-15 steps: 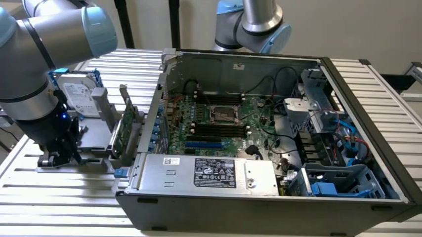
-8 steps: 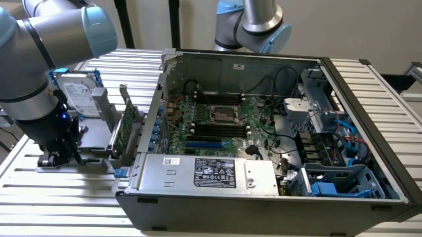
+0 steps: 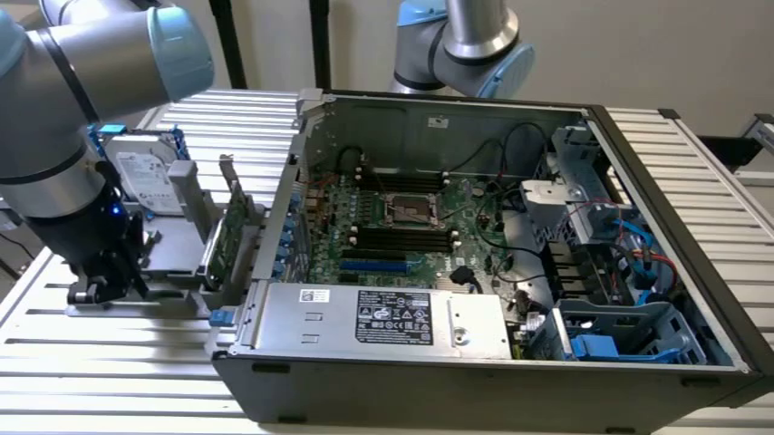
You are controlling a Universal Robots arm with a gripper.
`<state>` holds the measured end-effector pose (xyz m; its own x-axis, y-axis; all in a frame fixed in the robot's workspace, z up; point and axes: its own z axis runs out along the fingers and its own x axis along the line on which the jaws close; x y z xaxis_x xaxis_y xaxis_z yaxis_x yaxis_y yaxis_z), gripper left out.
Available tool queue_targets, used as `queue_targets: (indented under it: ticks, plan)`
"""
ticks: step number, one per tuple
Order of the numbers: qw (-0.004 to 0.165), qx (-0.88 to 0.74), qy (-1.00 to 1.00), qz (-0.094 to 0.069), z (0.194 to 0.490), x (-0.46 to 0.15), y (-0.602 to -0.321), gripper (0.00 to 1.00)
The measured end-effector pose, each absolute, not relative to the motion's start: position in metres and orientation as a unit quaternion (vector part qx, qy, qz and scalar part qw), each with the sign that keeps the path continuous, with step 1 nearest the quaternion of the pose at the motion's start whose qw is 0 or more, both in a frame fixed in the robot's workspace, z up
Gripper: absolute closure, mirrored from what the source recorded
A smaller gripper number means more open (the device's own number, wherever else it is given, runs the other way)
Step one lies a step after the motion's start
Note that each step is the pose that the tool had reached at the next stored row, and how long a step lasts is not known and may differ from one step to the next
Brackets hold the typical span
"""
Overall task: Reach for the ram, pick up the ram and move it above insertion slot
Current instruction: 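Pick up the ram and move it above insertion slot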
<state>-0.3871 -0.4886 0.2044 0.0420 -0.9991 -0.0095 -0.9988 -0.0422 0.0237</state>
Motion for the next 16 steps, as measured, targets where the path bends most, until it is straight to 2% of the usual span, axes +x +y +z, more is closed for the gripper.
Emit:
queue_targets:
  ticks: [6,16]
  plan:
    - [0.005,0.722,-0.692,-0.012,0.219,-0.387,-0.489,0.87]
    - [0.005,0.722,-0.692,-0.012,0.264,-0.384,-0.489,0.87]
